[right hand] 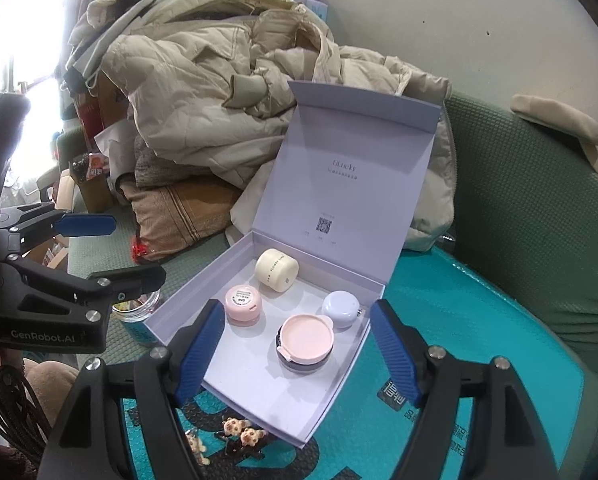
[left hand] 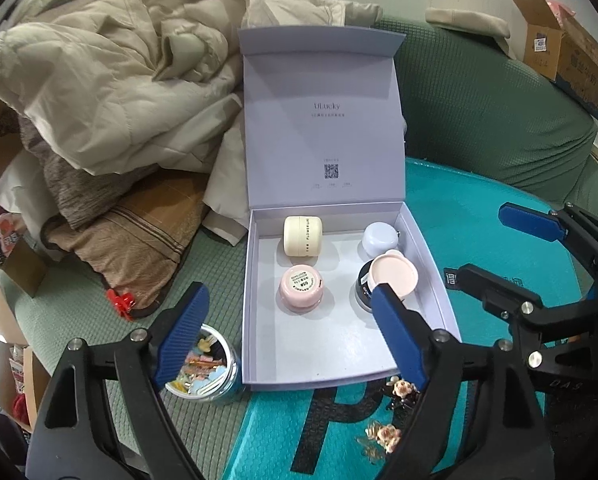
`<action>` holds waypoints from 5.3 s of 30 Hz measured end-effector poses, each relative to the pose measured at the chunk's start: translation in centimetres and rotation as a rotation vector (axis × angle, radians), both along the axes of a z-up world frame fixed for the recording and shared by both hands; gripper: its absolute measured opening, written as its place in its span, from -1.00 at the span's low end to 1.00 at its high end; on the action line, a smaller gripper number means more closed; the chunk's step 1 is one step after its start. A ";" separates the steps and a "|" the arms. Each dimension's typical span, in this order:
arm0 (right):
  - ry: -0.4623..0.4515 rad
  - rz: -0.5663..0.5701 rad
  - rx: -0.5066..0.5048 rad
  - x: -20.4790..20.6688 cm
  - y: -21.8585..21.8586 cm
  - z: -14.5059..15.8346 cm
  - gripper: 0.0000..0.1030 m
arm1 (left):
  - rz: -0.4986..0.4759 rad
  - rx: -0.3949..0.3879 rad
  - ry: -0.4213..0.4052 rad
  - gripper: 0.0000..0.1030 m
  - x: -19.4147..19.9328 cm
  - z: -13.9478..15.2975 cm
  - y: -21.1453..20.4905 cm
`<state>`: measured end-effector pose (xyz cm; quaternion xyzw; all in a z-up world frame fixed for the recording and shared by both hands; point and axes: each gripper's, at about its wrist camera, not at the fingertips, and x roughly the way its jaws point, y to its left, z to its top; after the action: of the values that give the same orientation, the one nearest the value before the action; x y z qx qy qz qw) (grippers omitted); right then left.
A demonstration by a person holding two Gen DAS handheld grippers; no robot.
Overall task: Organize objects
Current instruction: 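Withdraw both tools from the box toward the cat hair clips, then approach the clear cat claw clip with the left tool while the right tool approaches the black cat clip, then grasp the clear claw clip with the left tool while the right tool grasps the black clip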
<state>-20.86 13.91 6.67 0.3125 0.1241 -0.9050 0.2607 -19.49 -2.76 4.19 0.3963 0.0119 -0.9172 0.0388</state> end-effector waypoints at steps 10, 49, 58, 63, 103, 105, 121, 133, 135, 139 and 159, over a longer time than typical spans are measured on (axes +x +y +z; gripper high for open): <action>0.029 0.012 0.007 3.0 0.5 1.6 0.48 | 0.006 -0.026 0.040 0.67 3.2 1.7 0.8; -0.145 0.042 0.058 8.1 2.6 -5.7 0.49 | 0.010 -0.016 -0.054 0.68 11.2 -4.9 5.0; -0.221 0.055 0.070 7.6 2.5 -9.2 0.49 | 0.030 0.044 -0.119 0.68 11.5 -7.9 4.5; -0.252 0.062 0.069 7.3 2.4 -10.6 0.49 | 0.041 0.077 -0.163 0.68 11.3 -9.6 4.3; -0.360 0.095 0.048 3.9 0.4 -15.3 0.48 | 0.129 0.123 -0.194 0.68 7.6 -17.0 2.7; -0.357 0.098 0.047 3.6 0.0 -15.3 0.48 | 0.153 0.109 -0.184 0.68 7.8 -17.1 2.1; -0.342 0.087 0.110 2.3 -1.5 -17.3 0.19 | 0.167 0.210 -0.122 0.68 9.1 -16.6 -0.6; -0.340 0.128 0.142 3.2 -0.9 -17.5 -0.17 | 0.158 0.202 -0.123 0.68 8.3 -16.2 -0.7; -0.341 0.128 0.146 3.3 -0.8 -17.5 -0.19 | 0.156 0.195 -0.140 0.68 7.6 -16.4 -0.7; -0.341 0.127 0.153 3.3 -0.7 -17.5 -0.21 | 0.145 0.187 -0.158 0.68 6.5 -17.0 -0.4; -0.348 0.143 0.159 4.2 -1.0 -17.5 -0.24 | 0.103 0.110 -0.141 -0.18 7.6 -17.1 1.2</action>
<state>-16.70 12.87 -10.84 0.4740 0.1703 -0.8039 0.3164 -11.93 -1.57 -12.92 0.4602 0.0798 -0.8819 0.0646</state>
